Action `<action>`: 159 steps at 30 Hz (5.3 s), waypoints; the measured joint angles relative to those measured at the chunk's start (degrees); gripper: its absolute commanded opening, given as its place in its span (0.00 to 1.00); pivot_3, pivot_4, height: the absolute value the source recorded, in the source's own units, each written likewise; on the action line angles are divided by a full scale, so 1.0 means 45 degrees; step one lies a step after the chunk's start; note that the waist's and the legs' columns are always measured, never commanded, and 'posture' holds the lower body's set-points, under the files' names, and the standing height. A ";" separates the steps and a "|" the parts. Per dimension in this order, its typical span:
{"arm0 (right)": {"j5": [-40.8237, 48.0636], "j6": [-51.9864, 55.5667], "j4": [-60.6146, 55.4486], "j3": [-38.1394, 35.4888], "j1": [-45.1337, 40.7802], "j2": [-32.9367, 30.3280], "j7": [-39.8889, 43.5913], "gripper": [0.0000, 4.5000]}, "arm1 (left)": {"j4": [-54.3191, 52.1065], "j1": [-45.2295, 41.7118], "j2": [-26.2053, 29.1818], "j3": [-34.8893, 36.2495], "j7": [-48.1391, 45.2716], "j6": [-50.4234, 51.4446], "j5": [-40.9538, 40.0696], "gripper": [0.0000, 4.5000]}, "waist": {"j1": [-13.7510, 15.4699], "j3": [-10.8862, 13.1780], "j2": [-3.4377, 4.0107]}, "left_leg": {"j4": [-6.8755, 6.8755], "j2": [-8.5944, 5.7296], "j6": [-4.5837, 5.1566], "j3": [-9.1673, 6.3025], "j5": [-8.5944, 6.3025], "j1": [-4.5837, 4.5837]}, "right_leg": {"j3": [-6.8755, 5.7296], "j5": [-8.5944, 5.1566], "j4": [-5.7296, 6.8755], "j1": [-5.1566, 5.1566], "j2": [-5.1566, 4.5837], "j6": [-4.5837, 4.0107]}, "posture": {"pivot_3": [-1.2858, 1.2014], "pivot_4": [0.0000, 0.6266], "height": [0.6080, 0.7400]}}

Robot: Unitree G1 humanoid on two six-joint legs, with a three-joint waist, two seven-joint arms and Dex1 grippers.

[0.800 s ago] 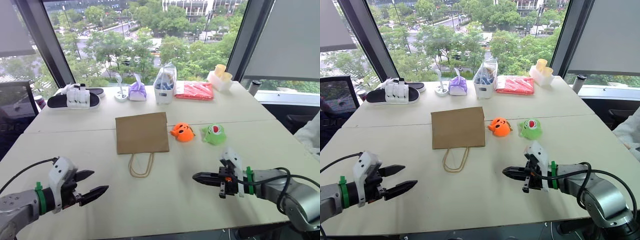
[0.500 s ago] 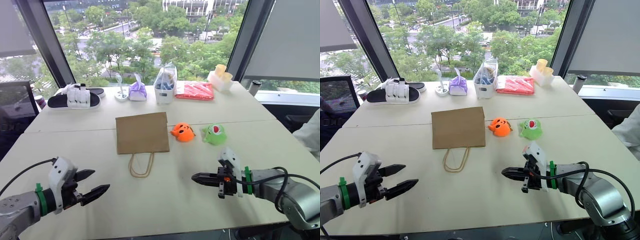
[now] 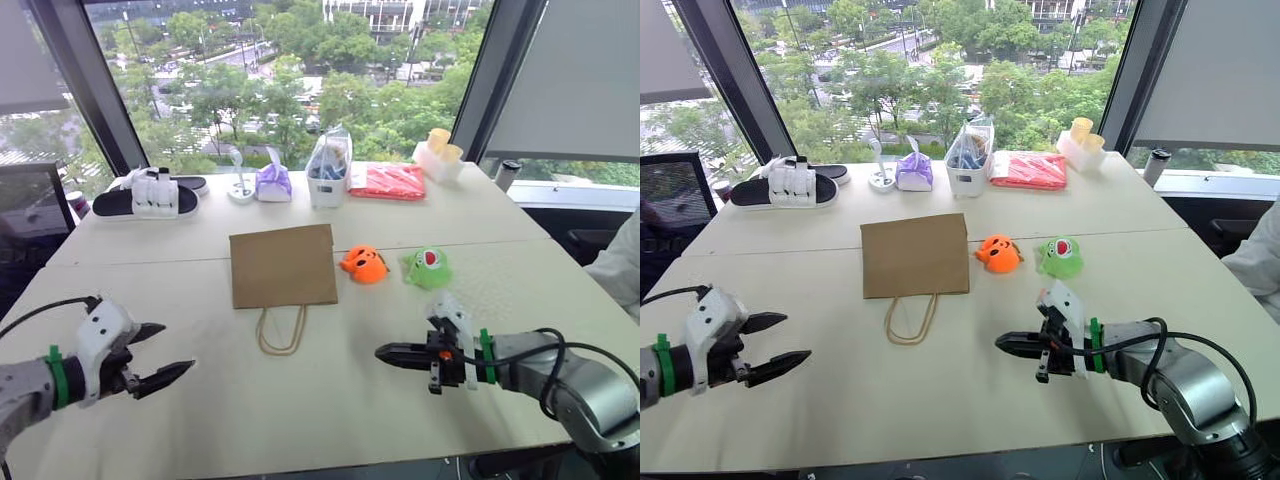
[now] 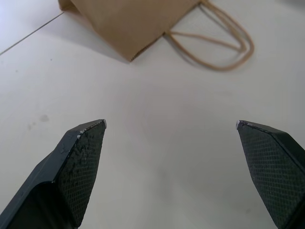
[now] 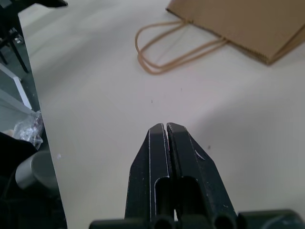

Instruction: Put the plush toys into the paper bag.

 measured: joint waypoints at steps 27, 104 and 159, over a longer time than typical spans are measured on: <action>-0.0296 0.0079 -0.1201 0.1185 0.0226 0.2009 -0.2626 0.01 | 1.1096 -1.0197 -0.3535 -0.8093 -0.1444 -1.2227 0.6812 1.00 | -0.0043 -0.0007 -0.0017 | 0.0042 0.0023 -0.0011 0.0053 -0.0020 -0.0001 | -0.0053 0.0057 0.0050 -0.0041 0.0013 0.0034 | 0.52 0.24 1.00; -0.7467 -0.9633 1.1443 0.3869 -0.3982 0.9462 -0.5367 0.00 | 0.0453 -0.8715 -0.6906 -0.0980 0.7442 0.9304 -1.0303 0.00 | -0.0739 -0.0016 -0.0027 | 0.0041 0.0036 -0.0161 0.0013 0.0064 0.0028 | -0.0015 0.0082 0.0130 -0.0061 0.0056 0.0013 | 0.52 0.24 1.00; -0.6682 -0.8036 1.7253 -0.0207 -0.9272 0.7458 -0.6595 0.94 | 0.1873 -0.8635 -0.5150 -0.1727 0.7138 0.8235 -1.0852 0.00 | -0.0754 -0.0032 -0.0052 | 0.0016 0.0066 -0.0165 0.0206 0.0068 -0.0002 | 0.0044 0.0120 0.0147 -0.0178 0.0044 -0.0036 | 0.52 0.24 1.00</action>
